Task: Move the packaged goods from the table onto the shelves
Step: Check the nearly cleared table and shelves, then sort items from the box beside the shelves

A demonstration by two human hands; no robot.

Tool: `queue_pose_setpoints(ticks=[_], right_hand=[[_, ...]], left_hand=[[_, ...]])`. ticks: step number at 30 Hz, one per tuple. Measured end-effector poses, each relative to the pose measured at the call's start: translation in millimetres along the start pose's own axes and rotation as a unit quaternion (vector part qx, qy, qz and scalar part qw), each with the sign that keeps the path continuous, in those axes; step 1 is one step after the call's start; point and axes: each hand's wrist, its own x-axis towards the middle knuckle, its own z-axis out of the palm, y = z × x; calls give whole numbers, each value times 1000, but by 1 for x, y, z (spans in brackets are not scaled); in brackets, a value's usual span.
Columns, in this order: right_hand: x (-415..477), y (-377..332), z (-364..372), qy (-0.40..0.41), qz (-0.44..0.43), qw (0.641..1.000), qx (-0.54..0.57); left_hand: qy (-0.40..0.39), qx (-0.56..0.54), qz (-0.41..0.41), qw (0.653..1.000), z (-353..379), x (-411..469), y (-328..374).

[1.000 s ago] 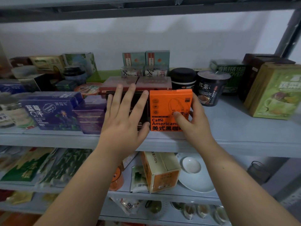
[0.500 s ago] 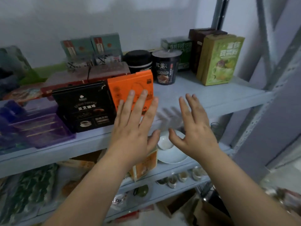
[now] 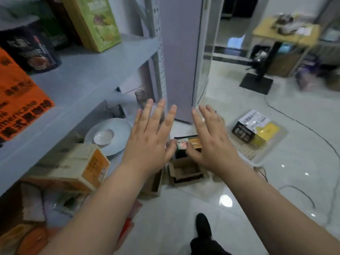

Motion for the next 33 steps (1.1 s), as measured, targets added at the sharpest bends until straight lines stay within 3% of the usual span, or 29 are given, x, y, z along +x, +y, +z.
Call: queue_pose_setpoints(ticks=[9, 18, 26, 33], right_hand=[[-169, 61, -89, 17, 199, 975, -99], [-362, 103, -207, 17, 346, 926, -149], [-551, 120, -320, 29, 487, 847, -213], [-683, 87, -390, 56, 614, 747, -250]], left_hand=[[-85, -117, 147, 978, 36, -5, 166], [-148, -178, 300, 926, 22, -32, 375], [-177, -227, 437, 852, -1, -79, 587], [-182, -256, 572, 758, -28, -144, 735]])
